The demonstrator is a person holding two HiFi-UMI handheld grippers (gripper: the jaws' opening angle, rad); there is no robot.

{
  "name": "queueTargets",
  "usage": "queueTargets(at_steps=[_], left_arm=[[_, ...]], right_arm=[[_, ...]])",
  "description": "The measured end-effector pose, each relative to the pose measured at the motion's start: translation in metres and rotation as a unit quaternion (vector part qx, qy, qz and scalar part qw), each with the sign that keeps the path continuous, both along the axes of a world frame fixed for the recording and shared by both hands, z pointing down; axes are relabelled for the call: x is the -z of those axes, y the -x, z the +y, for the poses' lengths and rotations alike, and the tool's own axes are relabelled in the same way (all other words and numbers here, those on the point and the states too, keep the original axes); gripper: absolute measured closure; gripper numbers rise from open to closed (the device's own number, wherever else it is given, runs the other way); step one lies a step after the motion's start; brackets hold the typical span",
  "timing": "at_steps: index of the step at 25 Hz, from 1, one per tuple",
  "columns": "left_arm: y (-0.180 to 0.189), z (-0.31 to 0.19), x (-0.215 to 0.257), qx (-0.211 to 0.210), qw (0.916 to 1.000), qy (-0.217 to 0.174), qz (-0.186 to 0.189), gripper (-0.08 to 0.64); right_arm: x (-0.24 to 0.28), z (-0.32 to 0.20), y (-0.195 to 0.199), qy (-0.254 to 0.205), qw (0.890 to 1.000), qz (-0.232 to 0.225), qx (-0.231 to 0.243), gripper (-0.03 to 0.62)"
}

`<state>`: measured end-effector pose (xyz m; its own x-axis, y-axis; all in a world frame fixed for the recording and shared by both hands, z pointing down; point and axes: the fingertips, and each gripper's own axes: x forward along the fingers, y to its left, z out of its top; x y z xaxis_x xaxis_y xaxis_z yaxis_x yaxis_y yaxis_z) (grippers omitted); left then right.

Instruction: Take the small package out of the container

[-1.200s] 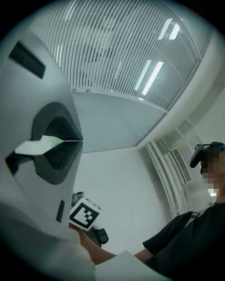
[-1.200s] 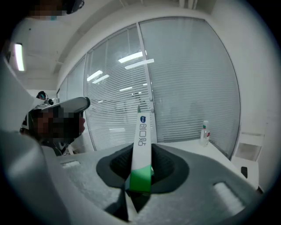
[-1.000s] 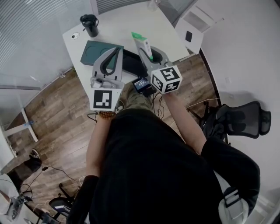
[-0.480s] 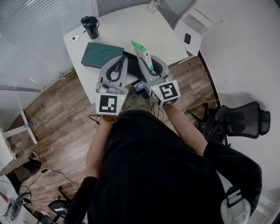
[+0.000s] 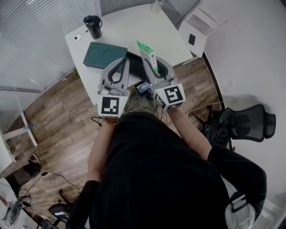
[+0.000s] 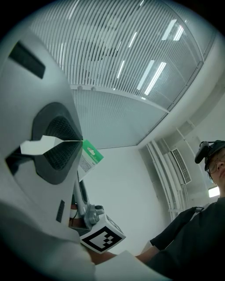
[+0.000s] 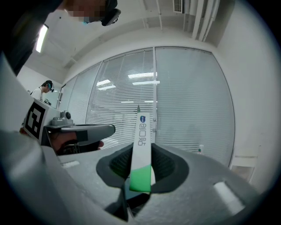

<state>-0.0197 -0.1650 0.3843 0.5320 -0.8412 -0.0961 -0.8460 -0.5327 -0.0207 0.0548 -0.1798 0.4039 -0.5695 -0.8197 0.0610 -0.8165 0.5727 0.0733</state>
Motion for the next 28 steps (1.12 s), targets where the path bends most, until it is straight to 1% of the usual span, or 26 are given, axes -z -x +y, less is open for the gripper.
queueTargets(at_steps=[9,28], left_arm=[[-0.007,0.003,-0.004,-0.004,1.0,0.005,-0.001,0.555],[-0.007,0.001,-0.01,-0.005,0.9999,0.015,-0.004,0.555]], right_arm=[[0.014,0.004,-0.008,-0.01,1.0,-0.014,-0.002,0.503],[0.016,0.0,-0.012,-0.014,1.0,-0.009,-0.005,0.505]])
